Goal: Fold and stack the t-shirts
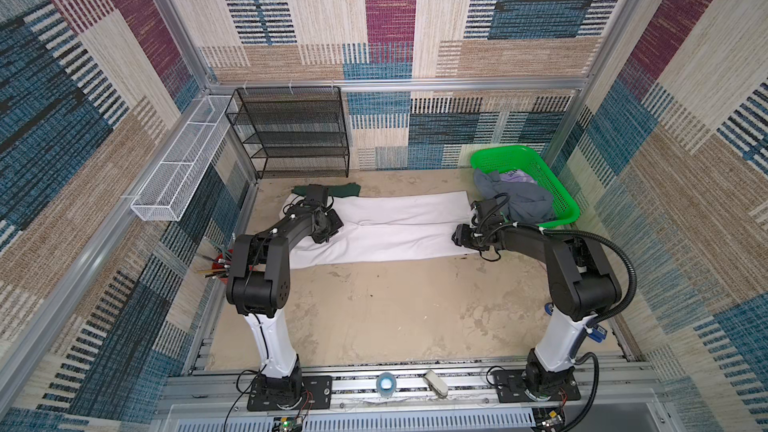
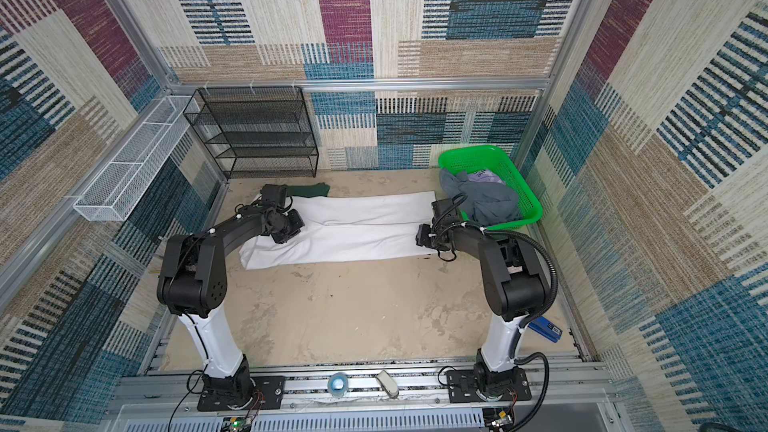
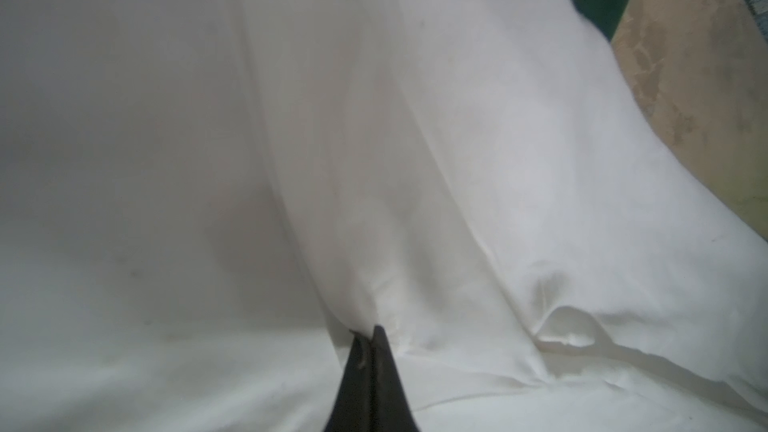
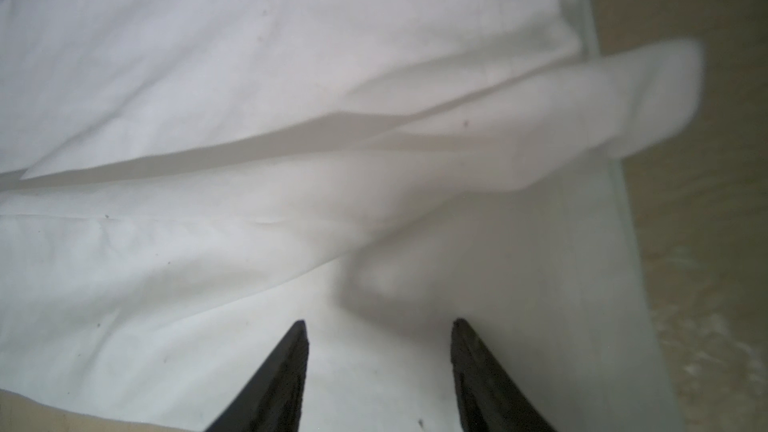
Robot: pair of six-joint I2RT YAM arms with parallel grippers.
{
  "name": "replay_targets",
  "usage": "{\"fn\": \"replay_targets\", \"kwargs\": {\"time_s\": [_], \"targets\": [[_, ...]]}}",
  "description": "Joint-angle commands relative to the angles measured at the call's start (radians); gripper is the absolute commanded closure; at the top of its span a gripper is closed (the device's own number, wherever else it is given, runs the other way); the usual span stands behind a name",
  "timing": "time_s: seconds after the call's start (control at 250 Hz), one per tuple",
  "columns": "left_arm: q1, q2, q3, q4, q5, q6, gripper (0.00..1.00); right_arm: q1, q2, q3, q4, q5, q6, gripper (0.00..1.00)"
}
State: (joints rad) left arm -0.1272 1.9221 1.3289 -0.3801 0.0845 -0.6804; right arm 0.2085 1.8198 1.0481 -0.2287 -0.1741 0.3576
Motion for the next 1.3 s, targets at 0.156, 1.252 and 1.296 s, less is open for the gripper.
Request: {"fn": "replay_targets", "kwargs": {"time_s": [0.156, 1.252, 1.296], "targets": [[-0.002, 0.007, 0.113, 0.018, -0.006, 0.030, 1.00, -0.013, -0.017, -0.034, -0.010, 0.015, -0.002, 0.43], [0.051, -0.180, 0.001, -0.150, -0.270, 0.177, 0.56, -0.024, -0.132, -0.087, -0.098, 0.088, 0.014, 0.42], [0.076, -0.210, -0.053, -0.164, -0.264, 0.168, 0.54, -0.024, -0.139, -0.090, -0.100, 0.094, 0.011, 0.42]]}}
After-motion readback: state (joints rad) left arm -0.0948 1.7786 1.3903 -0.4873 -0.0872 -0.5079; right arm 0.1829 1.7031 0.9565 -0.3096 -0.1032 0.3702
